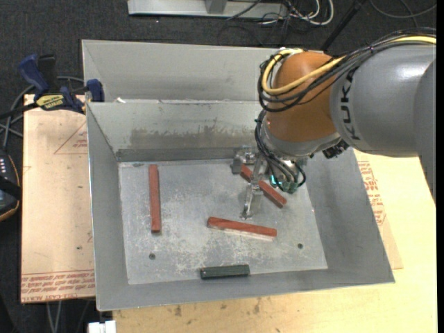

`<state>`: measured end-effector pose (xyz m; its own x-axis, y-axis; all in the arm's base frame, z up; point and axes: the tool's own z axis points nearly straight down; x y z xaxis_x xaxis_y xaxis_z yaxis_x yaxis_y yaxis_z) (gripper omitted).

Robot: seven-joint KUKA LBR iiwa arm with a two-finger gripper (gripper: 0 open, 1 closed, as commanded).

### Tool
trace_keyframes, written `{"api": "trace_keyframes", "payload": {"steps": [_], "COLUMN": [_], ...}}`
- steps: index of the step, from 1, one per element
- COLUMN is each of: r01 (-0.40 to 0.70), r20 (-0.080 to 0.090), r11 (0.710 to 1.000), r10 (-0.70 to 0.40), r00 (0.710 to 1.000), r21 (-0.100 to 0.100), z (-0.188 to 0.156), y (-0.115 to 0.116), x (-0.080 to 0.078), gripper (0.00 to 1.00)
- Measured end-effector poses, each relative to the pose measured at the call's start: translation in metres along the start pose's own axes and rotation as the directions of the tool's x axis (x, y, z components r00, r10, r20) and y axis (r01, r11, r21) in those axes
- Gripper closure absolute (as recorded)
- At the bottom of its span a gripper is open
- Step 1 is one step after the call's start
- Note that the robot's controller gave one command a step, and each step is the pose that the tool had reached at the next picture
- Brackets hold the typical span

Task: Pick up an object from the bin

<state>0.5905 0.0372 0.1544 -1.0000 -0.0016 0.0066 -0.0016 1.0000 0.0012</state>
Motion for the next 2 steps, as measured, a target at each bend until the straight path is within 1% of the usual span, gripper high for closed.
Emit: {"api": "trace_keyframes", "payload": {"steps": [1,2], "r01": [-0.026,-0.025], "r20": [-0.001,0.008], "r11": [1.000,1.000], "r10": [0.026,0.025], "r00": [1.000,1.000], "r21": [0.000,-0.001], "z": [0.0895,0.0844], "y": [-0.0211,-0.0204], "x": [0.0268,0.0236], "gripper": [0.00,1.00]}}
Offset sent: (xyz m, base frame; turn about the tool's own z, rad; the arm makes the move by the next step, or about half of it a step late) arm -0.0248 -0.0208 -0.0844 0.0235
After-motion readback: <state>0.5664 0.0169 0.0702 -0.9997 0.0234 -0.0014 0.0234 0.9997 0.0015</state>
